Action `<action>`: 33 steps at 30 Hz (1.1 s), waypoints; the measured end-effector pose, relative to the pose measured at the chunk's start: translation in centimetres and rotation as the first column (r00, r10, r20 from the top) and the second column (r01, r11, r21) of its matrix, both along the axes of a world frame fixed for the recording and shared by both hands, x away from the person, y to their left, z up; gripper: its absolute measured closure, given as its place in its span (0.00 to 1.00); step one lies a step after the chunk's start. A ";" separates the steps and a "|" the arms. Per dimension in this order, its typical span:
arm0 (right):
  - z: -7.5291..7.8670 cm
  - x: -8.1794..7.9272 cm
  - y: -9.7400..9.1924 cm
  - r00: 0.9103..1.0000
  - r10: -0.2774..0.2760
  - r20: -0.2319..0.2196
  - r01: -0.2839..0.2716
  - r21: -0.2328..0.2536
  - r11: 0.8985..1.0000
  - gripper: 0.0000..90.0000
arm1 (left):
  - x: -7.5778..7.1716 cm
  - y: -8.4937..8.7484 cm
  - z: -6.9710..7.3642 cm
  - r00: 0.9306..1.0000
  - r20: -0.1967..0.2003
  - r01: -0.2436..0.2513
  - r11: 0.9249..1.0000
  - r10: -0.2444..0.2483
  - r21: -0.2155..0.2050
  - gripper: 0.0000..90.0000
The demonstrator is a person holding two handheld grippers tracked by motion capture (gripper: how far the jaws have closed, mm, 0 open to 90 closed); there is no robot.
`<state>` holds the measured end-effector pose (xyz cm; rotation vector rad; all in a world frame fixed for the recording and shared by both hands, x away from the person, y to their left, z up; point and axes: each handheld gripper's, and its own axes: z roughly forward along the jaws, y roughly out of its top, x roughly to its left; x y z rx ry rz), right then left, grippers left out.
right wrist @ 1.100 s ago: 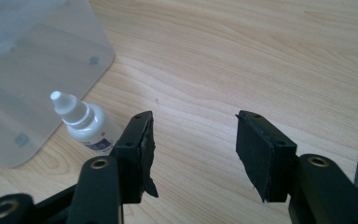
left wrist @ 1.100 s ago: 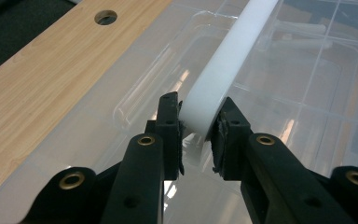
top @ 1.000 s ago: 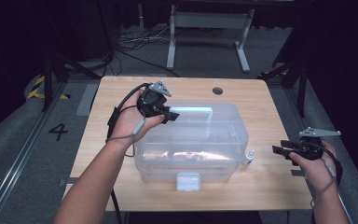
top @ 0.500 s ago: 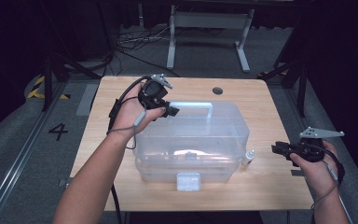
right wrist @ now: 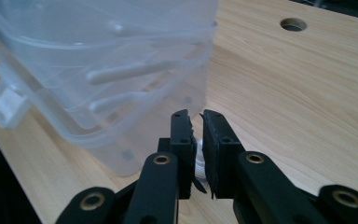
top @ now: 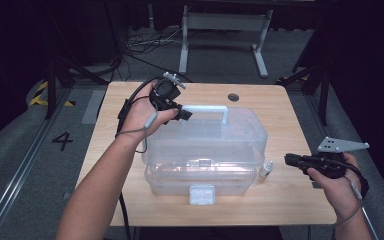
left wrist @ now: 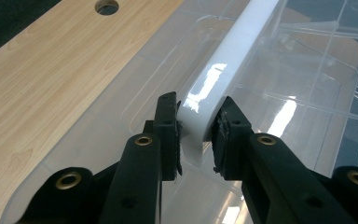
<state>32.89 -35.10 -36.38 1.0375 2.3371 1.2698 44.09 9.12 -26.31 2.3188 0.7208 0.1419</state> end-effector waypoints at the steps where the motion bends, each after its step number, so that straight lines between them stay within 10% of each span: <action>1: 0.1 -0.1 0.2 1.000 0.015 0.002 -0.015 0.000 1.000 0.95 | 0.1 0.0 0.0 1.000 -0.007 0.001 1.000 -0.001 -0.002 0.82; 15: 0.2 -1.1 4.7 0.969 0.237 0.069 -0.242 0.083 0.967 1.00 | 1.1 0.0 0.5 1.000 -0.031 0.001 1.000 -0.001 0.005 0.82; 33: -0.9 -0.2 6.0 0.972 0.196 0.133 -0.217 0.168 0.962 1.00 | 1.7 0.1 0.7 0.999 -0.049 0.006 1.000 -0.006 -0.005 0.82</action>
